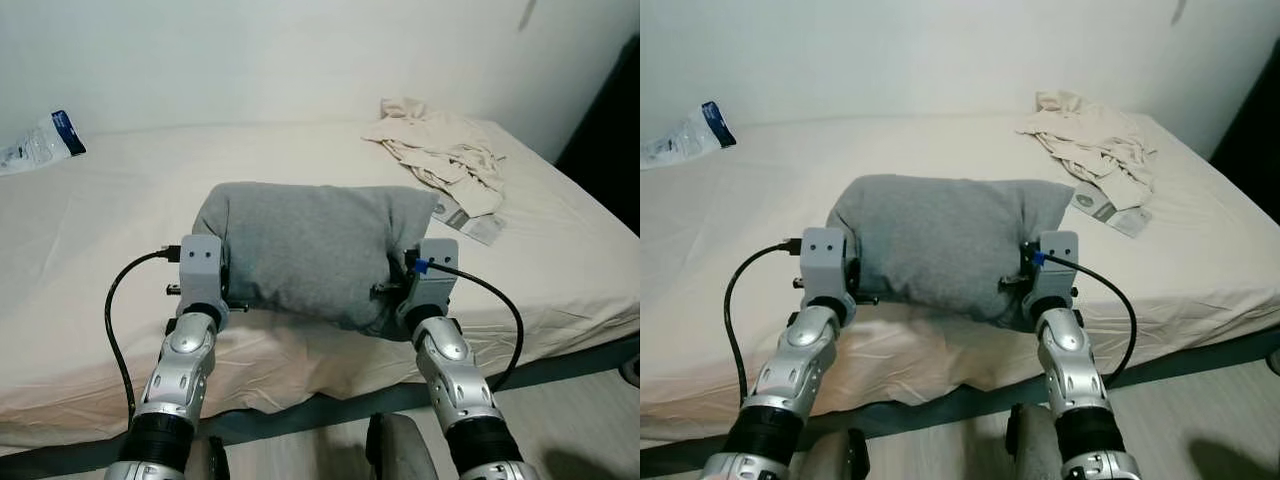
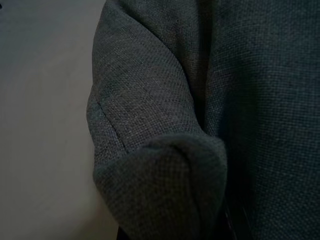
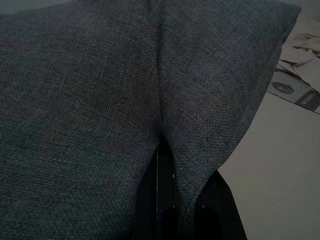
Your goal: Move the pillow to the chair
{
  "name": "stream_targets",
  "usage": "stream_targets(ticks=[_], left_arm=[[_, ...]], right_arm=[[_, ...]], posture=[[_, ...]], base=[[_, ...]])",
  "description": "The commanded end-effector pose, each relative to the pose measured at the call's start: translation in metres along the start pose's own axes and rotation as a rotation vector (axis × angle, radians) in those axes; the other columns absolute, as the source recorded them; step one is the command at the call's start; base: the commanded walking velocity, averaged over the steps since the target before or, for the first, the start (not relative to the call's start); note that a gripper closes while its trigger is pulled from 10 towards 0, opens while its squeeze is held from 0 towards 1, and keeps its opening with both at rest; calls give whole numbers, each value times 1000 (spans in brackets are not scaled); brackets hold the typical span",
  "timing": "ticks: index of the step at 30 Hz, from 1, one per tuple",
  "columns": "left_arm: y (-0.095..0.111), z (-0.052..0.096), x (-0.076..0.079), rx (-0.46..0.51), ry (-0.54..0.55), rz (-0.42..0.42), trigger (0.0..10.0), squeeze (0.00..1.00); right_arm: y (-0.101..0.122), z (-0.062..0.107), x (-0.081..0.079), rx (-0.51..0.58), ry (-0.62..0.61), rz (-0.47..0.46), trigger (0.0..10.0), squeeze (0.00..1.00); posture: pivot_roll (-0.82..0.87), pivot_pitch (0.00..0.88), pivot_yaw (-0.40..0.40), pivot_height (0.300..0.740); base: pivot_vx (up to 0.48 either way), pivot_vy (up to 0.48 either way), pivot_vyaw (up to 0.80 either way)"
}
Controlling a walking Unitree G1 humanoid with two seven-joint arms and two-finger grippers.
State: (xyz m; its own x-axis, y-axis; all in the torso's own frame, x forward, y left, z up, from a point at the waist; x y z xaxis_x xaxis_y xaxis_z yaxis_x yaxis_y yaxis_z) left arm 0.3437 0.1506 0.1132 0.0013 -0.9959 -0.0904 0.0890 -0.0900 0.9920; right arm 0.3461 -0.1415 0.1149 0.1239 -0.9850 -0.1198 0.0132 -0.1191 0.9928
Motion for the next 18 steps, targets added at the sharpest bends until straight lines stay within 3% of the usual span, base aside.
stream_targets(ticks=[1, 18], left_arm=[[9, -2, 8, 44, -32, -20, 10000, 0], [-1, -4, 8, 8, -33, -43, 10000, 0]], right_arm=[[12, -6, -20, 60, 86, 24, 10000, 0], [6, -7, -17, 34, 96, 30, 10000, 0]], posture=[[-14, 39, -41, 563], [-10, 39, -33, 563]], base=[[0, 0, 0], [0, 0, 0]])
Point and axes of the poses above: a point about 5 cm out from each wrist's last joint towards the gripper, its own z axis pointing back from the gripper into the wrist, its own y axis along the axis of the wrist's last joint, x = y × z, the point moved 1 cm from there along -z, pointing out of the wrist towards the gripper, and after that the axes turned 4 degrees about -z, right-handed, at the moved point
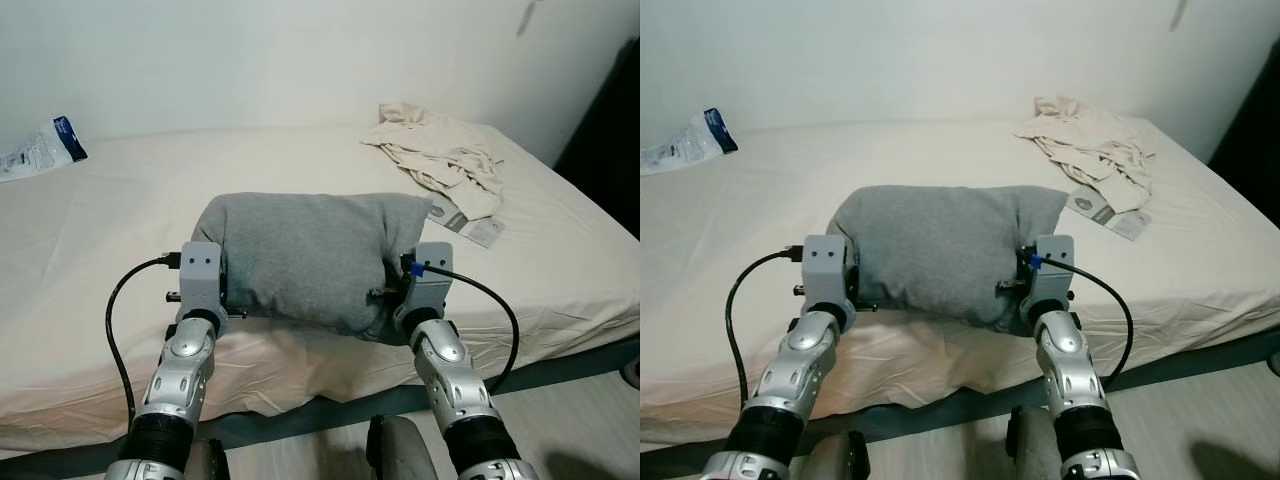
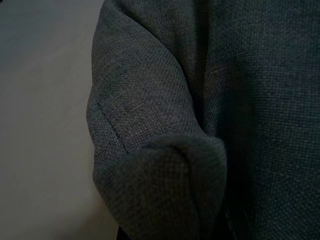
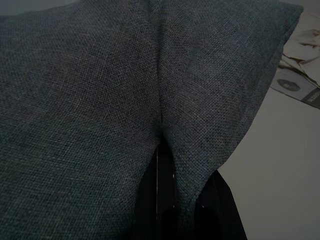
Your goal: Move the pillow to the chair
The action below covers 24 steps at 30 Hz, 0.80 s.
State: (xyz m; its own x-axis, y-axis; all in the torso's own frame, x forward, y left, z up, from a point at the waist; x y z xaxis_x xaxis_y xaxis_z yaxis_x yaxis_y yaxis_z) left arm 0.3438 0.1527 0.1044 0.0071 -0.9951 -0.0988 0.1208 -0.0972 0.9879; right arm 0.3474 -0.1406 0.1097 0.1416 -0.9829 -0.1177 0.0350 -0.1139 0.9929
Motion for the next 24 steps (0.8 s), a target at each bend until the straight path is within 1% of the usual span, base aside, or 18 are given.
stream_targets(ticks=[1, 10, 17, 19, 22, 24], left_arm=[[9, -3, 10, 40, -39, -36, 10000, 0], [6, -3, 8, 38, -34, -41, 10000, 0], [3, -2, 5, 33, -27, -42, 10000, 0], [2, -2, 5, 25, -28, -44, 10000, 0], [-2, -1, 5, 11, -28, -45, 10000, 0], [-6, 0, 5, 0, -30, -53, 10000, 0]], right_arm=[[11, -6, -17, 57, 77, 29, 10000, 0], [7, -4, -18, 50, 85, 27, 10000, 0], [6, -4, -18, 38, 90, 36, 10000, 0], [4, -4, -17, 26, 85, 35, 10000, 0], [-2, -4, -16, -9, 79, 60, 10000, 0], [-6, -3, -14, -24, 71, 50, 10000, 0]], posture=[[-10, 40, -34, 563], [-10, 40, -37, 563], [-14, 42, -39, 597], [-13, 44, -40, 597], [-14, 45, -40, 597], [-13, 51, -37, 597]], base=[[0, 0, 0], [0, 0, 0], [0, 0, 0], [0, 0, 0], [0, 0, 0], [0, 0, 0]])
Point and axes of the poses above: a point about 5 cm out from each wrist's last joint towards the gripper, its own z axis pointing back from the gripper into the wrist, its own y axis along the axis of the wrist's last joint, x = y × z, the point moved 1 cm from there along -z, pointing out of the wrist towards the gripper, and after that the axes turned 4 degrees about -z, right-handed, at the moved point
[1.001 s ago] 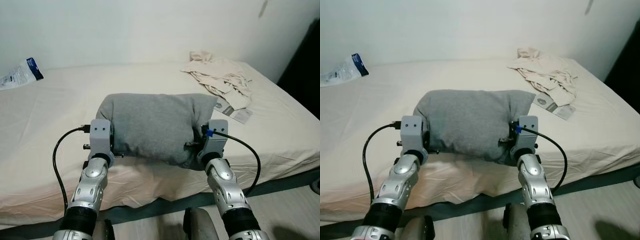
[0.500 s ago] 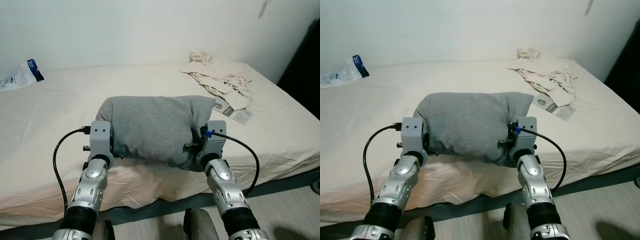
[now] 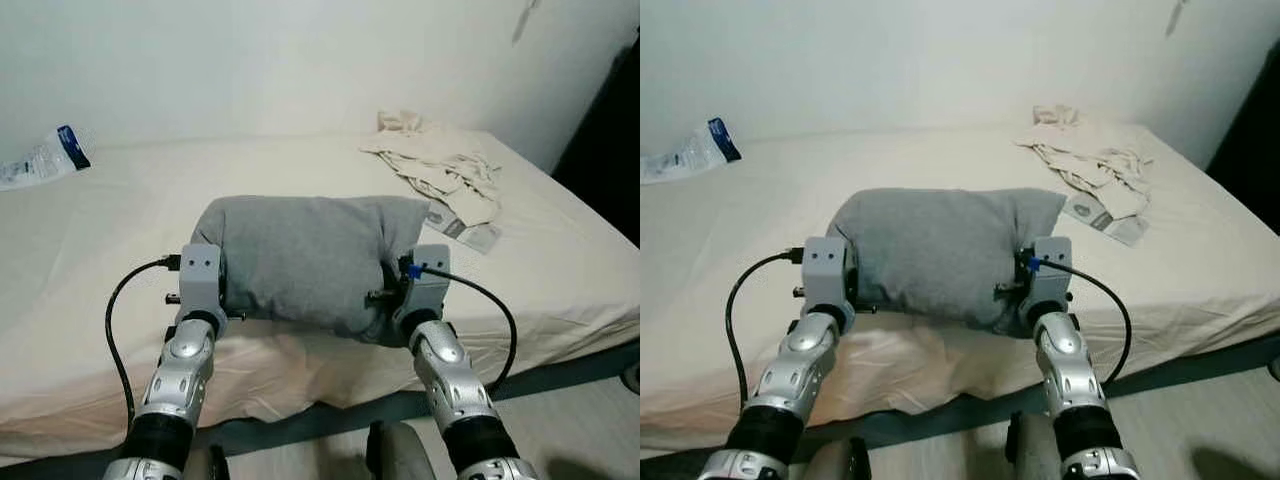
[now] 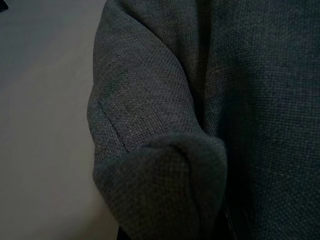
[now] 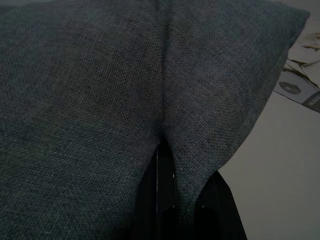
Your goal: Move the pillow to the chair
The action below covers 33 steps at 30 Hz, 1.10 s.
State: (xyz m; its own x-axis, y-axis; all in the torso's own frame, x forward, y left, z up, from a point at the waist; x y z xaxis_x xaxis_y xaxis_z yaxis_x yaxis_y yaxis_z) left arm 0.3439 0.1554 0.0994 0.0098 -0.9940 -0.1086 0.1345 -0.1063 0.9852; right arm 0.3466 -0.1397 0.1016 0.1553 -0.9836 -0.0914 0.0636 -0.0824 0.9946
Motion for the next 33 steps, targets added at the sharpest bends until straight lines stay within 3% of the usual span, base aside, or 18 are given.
stream_targets(ticks=[1, 9, 14, 33], left_arm=[[-1, 1, 7, 14, -34, -44, 10000, 0], [-19, 5, 2, -38, -25, -76, 10000, 0], [-19, 6, 1, -40, -20, -75, 10000, 0], [-19, 5, 1, -36, -16, -72, 10000, 0]], right_arm=[[3, -4, -14, 9, 58, 24, 10000, 0], [-7, 0, -10, -31, 56, 6, 10000, 0], [-10, 1, -9, -36, 55, -3, 10000, 0], [-6, -2, -13, -23, 77, 2, 10000, 0]], posture=[[-13, 51, -37, 597], [-12, 50, -39, 597], [-11, 52, -42, 597], [-14, 51, -49, 682]], base=[[0, 0, 0], [0, 0, 0], [0, 0, 0], [0, 0, 0]])
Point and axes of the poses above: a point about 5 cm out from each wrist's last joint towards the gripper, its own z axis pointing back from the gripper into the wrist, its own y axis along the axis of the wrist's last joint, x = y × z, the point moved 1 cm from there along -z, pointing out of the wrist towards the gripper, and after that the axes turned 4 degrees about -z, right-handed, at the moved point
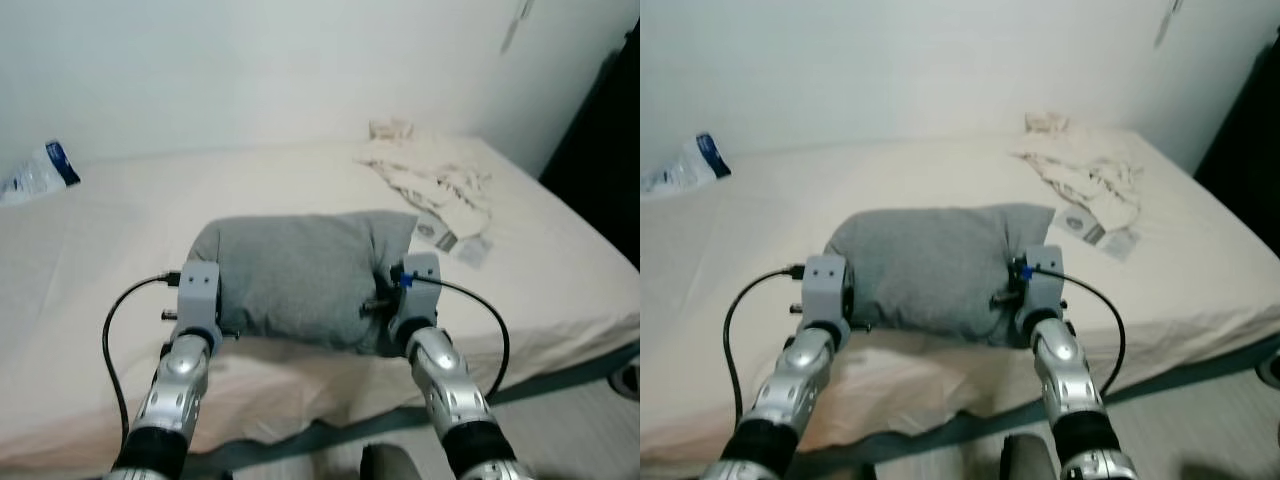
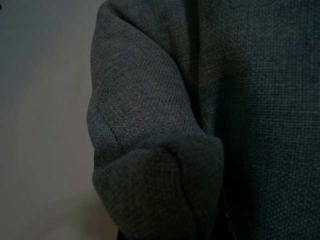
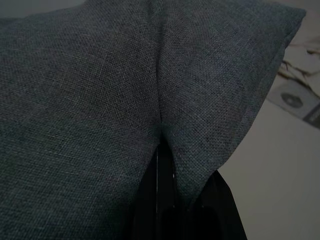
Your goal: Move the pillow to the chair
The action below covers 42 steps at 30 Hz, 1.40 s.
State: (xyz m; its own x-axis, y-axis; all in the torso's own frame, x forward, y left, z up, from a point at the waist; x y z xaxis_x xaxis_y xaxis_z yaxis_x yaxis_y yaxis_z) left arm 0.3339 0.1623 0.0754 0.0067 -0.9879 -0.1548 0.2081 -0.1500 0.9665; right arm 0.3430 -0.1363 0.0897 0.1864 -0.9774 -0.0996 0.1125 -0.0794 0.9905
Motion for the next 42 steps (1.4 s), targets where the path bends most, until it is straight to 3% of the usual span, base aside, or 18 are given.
stream_targets(ticks=[1, 10, 22, 26, 32, 38, 41, 42], left_arm=[[7, -1, 5, 39, -19, -27, 10000, 0], [5, 1, 2, 43, -19, -35, 10000, 0], [6, -1, 2, 47, -10, -29, 10000, 0], [4, -2, 5, 40, -22, -32, 10000, 0], [-4, -1, 9, 17, -42, -38, 10000, 0], [-15, 1, 11, -6, -72, -92, 10000, 0], [-18, 1, 7, 14, -32, -156, 10000, 0], [-20, 2, 4, 19, -8, -144, 10000, 0]], right_arm=[[7, -4, -10, 26, 45, 9, 10000, 0], [6, -4, -14, 27, 56, 8, 10000, 0], [1, -4, -16, 7, 64, 5, 10000, 0], [-18, -2, -18, -86, 95, 64, 10000, 0], [-40, 5, -18, -160, 104, 73, 10000, 0], [-63, 10, -9, -285, 24, 118, 10000, 0], [-68, 11, -5, -318, -10, 131, 10000, 0], [-69, 11, -5, -313, -22, 120, 10000, 0]], posture=[[-14, 51, -49, 682], [-8, 41, -50, 737], [-7, 33, -50, 740], [-10, 34, -49, 740], [-7, 32, -49, 740], [-5, 27, -48, 740], [-4, 26, -47, 740], [-1, 22, -47, 740]], base=[[0, 0, 0], [0, 0, 0], [0, 0, 0], [0, 0, 0], [0, 0, 0], [0, 0, 0], [0, 0, 0], [0, 0, 0]])
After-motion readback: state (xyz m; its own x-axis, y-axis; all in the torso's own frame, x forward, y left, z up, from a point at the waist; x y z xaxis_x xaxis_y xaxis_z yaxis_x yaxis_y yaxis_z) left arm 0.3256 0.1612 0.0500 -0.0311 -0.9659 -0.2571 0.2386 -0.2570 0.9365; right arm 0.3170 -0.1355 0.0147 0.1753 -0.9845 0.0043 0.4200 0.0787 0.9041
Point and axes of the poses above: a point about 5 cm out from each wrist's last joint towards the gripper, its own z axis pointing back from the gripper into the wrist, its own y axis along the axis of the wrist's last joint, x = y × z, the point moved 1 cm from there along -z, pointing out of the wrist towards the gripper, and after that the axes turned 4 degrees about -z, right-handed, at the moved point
